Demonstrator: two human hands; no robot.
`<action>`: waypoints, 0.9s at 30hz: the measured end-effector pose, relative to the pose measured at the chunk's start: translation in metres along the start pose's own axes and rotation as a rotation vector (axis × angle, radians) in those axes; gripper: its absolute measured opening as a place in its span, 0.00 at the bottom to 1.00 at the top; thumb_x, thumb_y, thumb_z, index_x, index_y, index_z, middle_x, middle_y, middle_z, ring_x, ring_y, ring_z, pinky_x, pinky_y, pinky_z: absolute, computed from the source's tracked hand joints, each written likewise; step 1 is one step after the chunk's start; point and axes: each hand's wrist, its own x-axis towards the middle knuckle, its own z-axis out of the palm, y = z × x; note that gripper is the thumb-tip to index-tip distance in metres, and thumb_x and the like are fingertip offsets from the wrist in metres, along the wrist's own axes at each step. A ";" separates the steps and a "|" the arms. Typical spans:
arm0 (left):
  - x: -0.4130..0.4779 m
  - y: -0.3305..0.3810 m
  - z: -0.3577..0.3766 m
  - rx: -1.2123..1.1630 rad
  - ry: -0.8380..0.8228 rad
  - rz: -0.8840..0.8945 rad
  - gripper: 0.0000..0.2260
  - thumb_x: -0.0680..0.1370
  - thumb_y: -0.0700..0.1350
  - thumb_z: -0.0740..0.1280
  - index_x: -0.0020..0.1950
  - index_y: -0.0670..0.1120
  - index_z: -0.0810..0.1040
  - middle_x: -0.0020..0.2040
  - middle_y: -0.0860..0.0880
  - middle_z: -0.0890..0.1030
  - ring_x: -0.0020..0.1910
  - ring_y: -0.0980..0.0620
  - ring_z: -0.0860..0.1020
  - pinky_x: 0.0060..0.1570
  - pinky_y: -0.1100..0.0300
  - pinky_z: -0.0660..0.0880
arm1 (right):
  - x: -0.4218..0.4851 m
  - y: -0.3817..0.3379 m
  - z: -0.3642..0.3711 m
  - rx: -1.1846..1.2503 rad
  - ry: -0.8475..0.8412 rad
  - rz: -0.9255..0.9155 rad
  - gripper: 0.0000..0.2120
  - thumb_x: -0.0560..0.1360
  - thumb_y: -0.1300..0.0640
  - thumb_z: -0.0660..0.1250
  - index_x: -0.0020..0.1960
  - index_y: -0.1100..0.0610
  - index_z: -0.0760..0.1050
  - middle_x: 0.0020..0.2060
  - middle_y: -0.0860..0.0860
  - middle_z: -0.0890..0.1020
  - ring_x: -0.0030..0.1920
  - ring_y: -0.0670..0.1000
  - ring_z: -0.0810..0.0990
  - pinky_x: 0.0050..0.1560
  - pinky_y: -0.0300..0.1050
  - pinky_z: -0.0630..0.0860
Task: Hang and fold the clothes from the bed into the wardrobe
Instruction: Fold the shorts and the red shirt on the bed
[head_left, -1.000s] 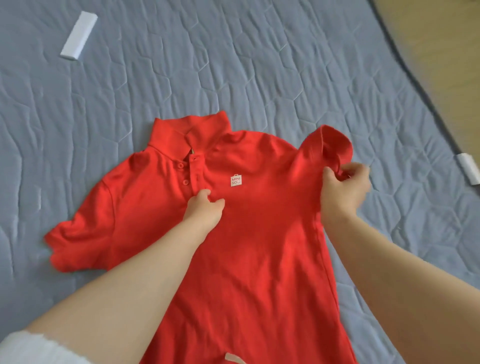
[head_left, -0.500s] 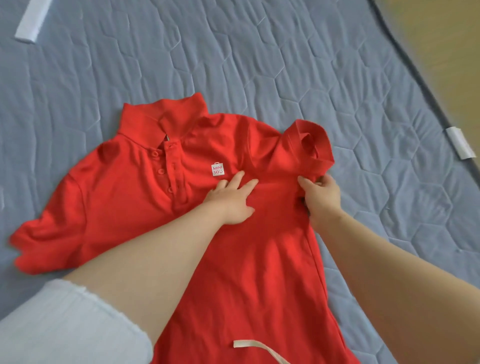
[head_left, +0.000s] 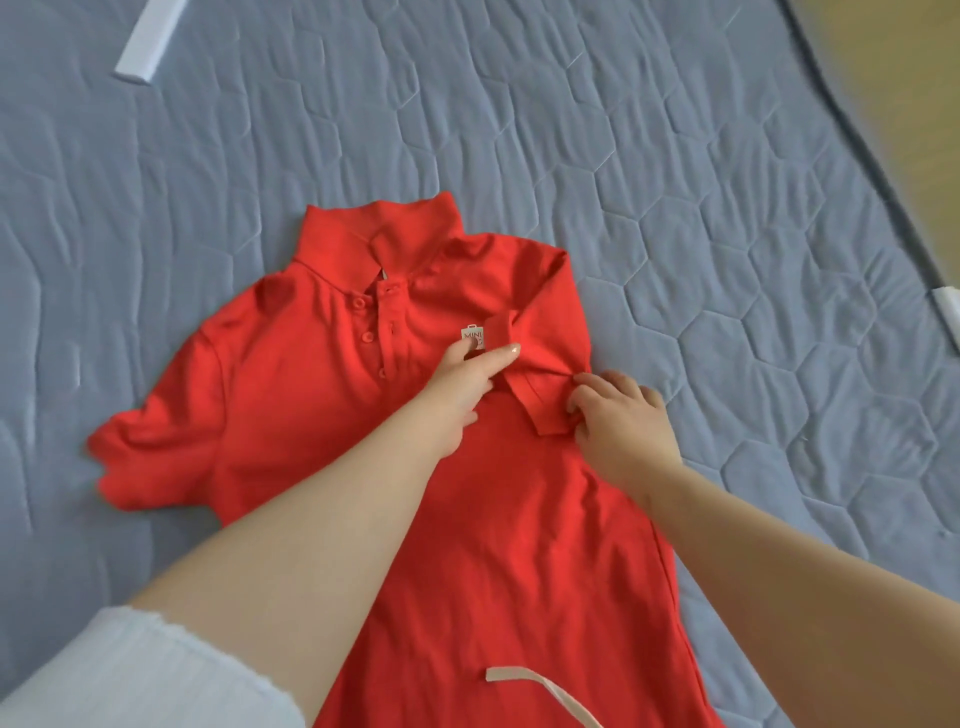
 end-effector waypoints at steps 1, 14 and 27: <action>0.001 -0.004 0.001 0.021 0.053 0.032 0.26 0.74 0.51 0.68 0.71 0.54 0.64 0.63 0.53 0.71 0.62 0.51 0.71 0.57 0.55 0.64 | 0.001 -0.001 0.000 -0.048 -0.058 0.017 0.14 0.75 0.56 0.59 0.60 0.53 0.72 0.70 0.45 0.66 0.71 0.52 0.58 0.63 0.48 0.56; -0.061 -0.092 -0.147 -0.103 1.192 -0.082 0.16 0.72 0.45 0.67 0.58 0.41 0.76 0.56 0.40 0.79 0.56 0.40 0.76 0.56 0.51 0.72 | -0.019 -0.138 0.017 0.144 -0.099 0.048 0.20 0.74 0.56 0.60 0.66 0.55 0.69 0.71 0.51 0.64 0.70 0.55 0.60 0.64 0.48 0.61; -0.055 -0.089 -0.240 -0.985 0.508 -0.292 0.12 0.68 0.55 0.72 0.38 0.49 0.74 0.35 0.50 0.76 0.34 0.51 0.76 0.39 0.59 0.75 | -0.020 -0.208 0.058 0.230 -0.200 0.105 0.18 0.74 0.59 0.60 0.63 0.55 0.73 0.72 0.51 0.61 0.68 0.55 0.62 0.65 0.49 0.65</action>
